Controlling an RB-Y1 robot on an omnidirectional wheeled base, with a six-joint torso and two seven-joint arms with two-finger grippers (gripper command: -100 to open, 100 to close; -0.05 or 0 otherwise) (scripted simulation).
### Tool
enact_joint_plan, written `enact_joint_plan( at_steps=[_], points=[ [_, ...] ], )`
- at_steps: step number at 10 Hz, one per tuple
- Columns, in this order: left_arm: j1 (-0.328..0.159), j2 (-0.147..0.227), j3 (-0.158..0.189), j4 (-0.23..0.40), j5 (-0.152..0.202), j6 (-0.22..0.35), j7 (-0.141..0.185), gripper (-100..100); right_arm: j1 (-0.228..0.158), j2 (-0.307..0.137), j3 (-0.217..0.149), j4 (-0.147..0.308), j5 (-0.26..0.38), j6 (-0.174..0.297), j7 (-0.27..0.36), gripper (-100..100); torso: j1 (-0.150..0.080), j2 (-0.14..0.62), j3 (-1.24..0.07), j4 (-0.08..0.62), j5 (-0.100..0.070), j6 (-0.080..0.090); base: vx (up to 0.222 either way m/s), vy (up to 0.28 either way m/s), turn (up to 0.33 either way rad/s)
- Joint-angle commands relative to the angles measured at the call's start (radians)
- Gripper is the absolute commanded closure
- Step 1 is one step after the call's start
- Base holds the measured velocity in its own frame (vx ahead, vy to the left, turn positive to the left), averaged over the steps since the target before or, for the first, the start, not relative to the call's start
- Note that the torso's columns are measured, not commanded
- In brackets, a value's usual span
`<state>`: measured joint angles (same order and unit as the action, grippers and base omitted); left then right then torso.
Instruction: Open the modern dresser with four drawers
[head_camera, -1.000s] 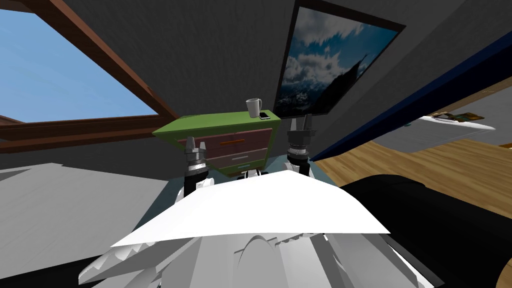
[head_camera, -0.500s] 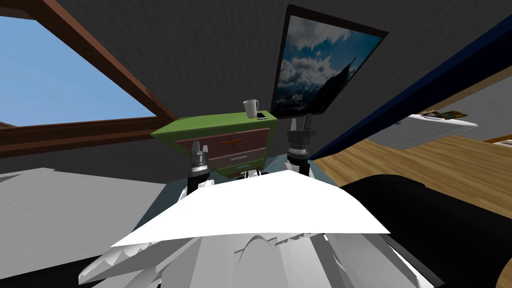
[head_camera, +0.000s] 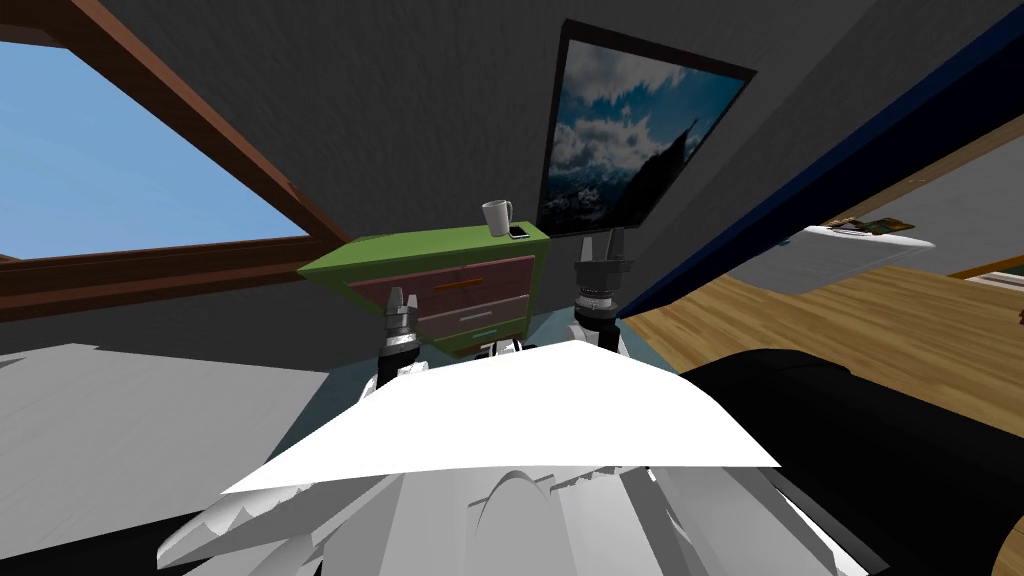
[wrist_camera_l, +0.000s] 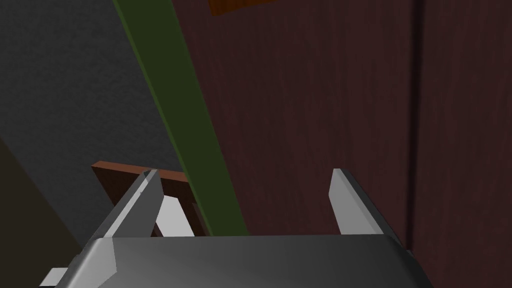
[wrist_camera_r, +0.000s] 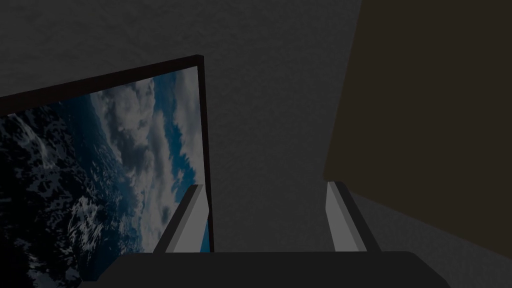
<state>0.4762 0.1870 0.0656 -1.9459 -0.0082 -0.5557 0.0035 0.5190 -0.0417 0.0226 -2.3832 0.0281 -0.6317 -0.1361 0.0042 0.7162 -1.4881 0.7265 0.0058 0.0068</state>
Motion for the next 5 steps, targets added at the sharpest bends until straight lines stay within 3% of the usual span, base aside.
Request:
enact_joint_plan(
  at_steps=[1,5],
  points=[
    [0.0,0.006,-0.004,0.06,0.002,-0.01,-0.001,-100,0.0,0.0,0.0,0.0,0.0,0.0,0.0,0,0.0,-0.001,0.0,0.0,0.001,0.001,-0.006,-0.008,-0.026],
    [-0.004,0.015,-0.001,0.136,0.01,-0.047,-0.003,-100,0.0,0.0,0.0,0.0,0.0,0.0,0.0,0,0.0,-0.001,0.0,0.0,0.001,0.001,-0.005,-0.009,-0.048]
  ],
)
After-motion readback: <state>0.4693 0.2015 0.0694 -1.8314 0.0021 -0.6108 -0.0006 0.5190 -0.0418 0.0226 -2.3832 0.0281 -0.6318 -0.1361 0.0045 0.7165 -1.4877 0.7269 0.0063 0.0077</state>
